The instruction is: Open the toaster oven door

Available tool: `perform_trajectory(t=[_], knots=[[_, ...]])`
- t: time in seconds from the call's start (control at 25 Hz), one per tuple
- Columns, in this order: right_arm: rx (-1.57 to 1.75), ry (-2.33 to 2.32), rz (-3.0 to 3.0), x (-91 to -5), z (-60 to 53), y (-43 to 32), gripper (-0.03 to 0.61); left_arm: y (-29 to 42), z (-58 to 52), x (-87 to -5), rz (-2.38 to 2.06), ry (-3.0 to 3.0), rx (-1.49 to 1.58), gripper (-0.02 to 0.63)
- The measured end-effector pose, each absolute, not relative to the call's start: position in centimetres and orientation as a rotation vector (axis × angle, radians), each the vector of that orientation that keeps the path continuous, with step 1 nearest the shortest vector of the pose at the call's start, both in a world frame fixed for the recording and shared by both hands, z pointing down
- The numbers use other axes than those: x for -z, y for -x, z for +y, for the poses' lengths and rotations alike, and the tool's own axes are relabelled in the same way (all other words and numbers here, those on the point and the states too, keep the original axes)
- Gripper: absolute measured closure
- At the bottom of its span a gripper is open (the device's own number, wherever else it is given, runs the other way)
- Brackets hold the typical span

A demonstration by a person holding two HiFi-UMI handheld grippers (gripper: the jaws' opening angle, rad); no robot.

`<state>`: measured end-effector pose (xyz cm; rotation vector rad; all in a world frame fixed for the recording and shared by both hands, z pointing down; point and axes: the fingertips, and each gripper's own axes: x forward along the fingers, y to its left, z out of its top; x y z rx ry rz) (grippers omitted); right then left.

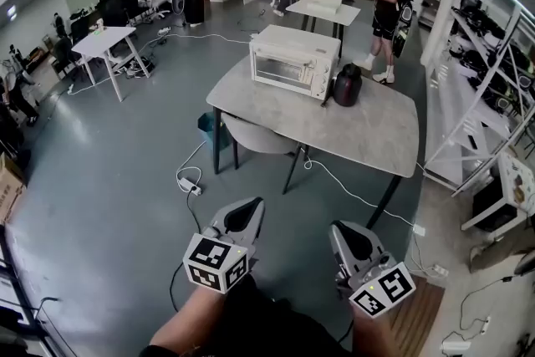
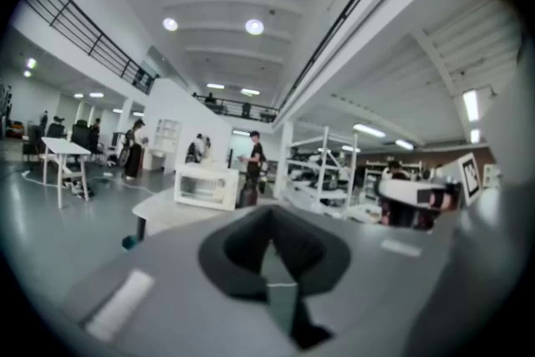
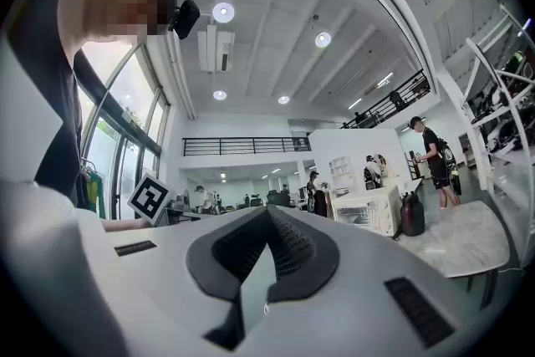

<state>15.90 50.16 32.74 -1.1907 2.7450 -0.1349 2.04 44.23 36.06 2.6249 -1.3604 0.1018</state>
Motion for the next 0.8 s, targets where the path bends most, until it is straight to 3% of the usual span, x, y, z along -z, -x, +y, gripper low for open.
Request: perform_trajectory(t=[0.44, 0.8], knots=[[0.21, 1.18, 2.744, -34.0, 47.4, -15.9, 0.584, -1.9, 39.4, -36.8, -1.323, -2.637, -0.105, 0.606], [0.262, 1.159, 2.799, -34.5, 38.8, -12.3, 0.584, 0.2, 30.6, -37.3, -1.295, -2.634, -0.118, 0.606]])
